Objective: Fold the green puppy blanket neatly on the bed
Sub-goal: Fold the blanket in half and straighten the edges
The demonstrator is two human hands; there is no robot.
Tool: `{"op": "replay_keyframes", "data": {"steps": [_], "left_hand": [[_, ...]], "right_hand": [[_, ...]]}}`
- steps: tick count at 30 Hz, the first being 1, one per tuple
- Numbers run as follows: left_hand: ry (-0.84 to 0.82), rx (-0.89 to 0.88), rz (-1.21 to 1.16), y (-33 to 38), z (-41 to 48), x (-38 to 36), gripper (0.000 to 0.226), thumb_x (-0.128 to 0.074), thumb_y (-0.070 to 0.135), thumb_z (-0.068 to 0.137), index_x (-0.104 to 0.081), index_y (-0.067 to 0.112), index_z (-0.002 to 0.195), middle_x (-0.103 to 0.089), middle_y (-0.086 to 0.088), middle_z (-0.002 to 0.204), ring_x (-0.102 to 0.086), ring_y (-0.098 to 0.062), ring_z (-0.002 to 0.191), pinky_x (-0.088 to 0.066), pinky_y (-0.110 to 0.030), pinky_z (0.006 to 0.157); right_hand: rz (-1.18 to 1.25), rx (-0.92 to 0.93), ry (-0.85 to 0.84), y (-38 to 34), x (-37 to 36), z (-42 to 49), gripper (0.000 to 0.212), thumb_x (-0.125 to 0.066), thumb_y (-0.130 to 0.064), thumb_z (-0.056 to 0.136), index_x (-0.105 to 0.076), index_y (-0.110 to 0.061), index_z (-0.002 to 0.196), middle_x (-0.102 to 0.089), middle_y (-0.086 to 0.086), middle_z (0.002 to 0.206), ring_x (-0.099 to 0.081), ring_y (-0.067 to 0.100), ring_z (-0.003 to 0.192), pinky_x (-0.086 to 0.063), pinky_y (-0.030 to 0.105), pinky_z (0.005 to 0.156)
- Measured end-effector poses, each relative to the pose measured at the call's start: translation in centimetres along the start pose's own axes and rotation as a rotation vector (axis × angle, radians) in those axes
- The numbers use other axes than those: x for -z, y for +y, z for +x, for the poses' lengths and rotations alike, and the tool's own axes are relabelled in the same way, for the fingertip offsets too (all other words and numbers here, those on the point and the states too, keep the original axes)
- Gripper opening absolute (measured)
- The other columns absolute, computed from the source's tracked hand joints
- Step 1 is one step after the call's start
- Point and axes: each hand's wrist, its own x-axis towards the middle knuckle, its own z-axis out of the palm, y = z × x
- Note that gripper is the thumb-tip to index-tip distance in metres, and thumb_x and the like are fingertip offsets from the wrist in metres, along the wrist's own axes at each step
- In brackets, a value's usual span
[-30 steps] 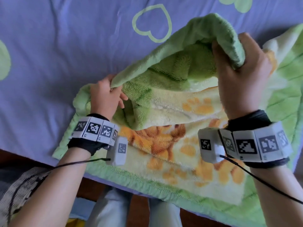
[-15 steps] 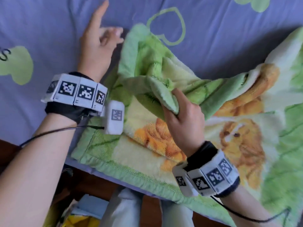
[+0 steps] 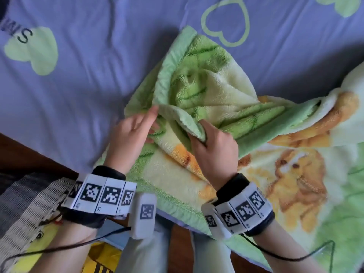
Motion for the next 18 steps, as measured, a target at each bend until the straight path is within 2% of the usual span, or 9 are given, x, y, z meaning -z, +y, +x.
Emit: {"op": "replay_keyframes", "data": {"steps": [2,6,9,11,12,13,14,16,18], "left_hand": [[-0.015,0.015,0.034,-0.6,-1.8,0.1,0.053,-0.051,0.075,0.074,-0.07,0.026,0.074,-0.07,0.005,0.071,-0.069,-0.016,0.07,-0.058,-0.05,0.075],[-0.096,0.044,0.131,-1.5,-4.6,0.2,0.064,-0.043,0.083,0.071,-0.067,0.025,0.086,-0.07,0.003,0.084,-0.067,-0.009,0.08,-0.057,-0.046,0.077],[-0.096,0.042,0.146,-2.3,-5.7,0.4,0.053,-0.055,0.077,0.069,-0.064,0.03,0.091,-0.07,0.014,0.09,-0.064,0.001,0.085,-0.053,-0.033,0.08],[-0.067,0.018,0.209,-3.3,-5.8,0.5,0.039,-0.062,0.061,0.077,-0.063,0.027,0.097,-0.071,0.011,0.09,-0.065,-0.004,0.087,-0.053,-0.033,0.079],[-0.044,0.018,0.228,-3.9,-5.7,0.5,0.031,-0.062,0.051,0.082,-0.063,0.024,0.099,-0.071,0.007,0.089,-0.067,-0.01,0.086,-0.055,-0.037,0.078],[-0.015,0.021,0.243,-4.7,-5.7,0.5,0.025,-0.061,0.04,0.087,-0.063,0.019,0.099,-0.071,0.002,0.087,-0.067,-0.015,0.083,-0.056,-0.039,0.076],[0.006,0.021,0.271,-5.4,-5.4,0.5,0.022,-0.058,0.033,0.089,-0.063,0.014,0.099,-0.071,-0.002,0.087,-0.068,-0.02,0.082,-0.056,-0.041,0.075],[0.008,0.035,0.318,-6.8,-5.1,0.4,0.021,-0.055,0.025,0.092,-0.063,0.008,0.099,-0.069,-0.006,0.088,-0.068,-0.022,0.078,-0.057,-0.043,0.072],[-0.02,0.073,0.312,-8.1,-4.9,0.3,0.02,-0.054,0.023,0.094,-0.062,0.006,0.1,-0.069,-0.008,0.087,-0.07,-0.02,0.068,-0.057,-0.047,0.067]], "right_hand": [[-0.001,-0.004,-0.05,-0.5,-1.2,-0.8,0.037,-0.045,-0.047,0.083,-0.058,-0.014,0.073,-0.054,0.001,0.054,-0.052,0.028,0.051,-0.038,0.029,0.046],[0.029,-0.034,-0.142,-1.4,-3.7,-2.5,0.037,-0.059,-0.043,0.085,-0.045,-0.019,0.061,-0.044,-0.001,0.05,-0.043,0.024,0.048,-0.026,0.027,0.05],[0.007,-0.04,-0.199,-2.1,-5.3,-3.9,0.037,-0.056,-0.032,0.08,-0.03,-0.018,0.057,-0.036,-0.001,0.048,-0.039,0.027,0.049,-0.026,0.029,0.052],[0.015,-0.023,-0.232,-2.1,-6.2,-4.5,0.027,-0.051,-0.026,0.079,-0.035,-0.019,0.058,-0.039,-0.001,0.05,-0.041,0.027,0.05,-0.029,0.029,0.053],[0.01,-0.01,-0.264,-2.0,-6.5,-4.8,0.018,-0.052,-0.026,0.082,-0.05,-0.019,0.065,-0.049,0.002,0.056,-0.047,0.028,0.055,-0.032,0.029,0.054],[0.005,0.009,-0.304,-1.9,-6.9,-5.0,0.012,-0.055,-0.026,0.085,-0.064,-0.019,0.082,-0.06,0.004,0.068,-0.054,0.026,0.065,-0.037,0.029,0.057],[0.017,0.023,-0.352,-1.7,-7.1,-5.2,0.019,-0.058,-0.025,0.086,-0.067,-0.021,0.103,-0.067,0.004,0.084,-0.058,0.024,0.079,-0.043,0.03,0.064],[0.068,0.082,-0.459,-0.9,-7.4,-5.4,0.04,-0.065,-0.021,0.085,-0.06,-0.019,0.125,-0.068,0.002,0.112,-0.055,0.021,0.102,-0.046,0.032,0.087],[0.01,0.158,-0.514,0.3,-7.3,-5.4,0.052,-0.066,-0.012,0.083,-0.053,-0.015,0.133,-0.062,0.001,0.128,-0.05,0.021,0.115,-0.039,0.033,0.103]]}}
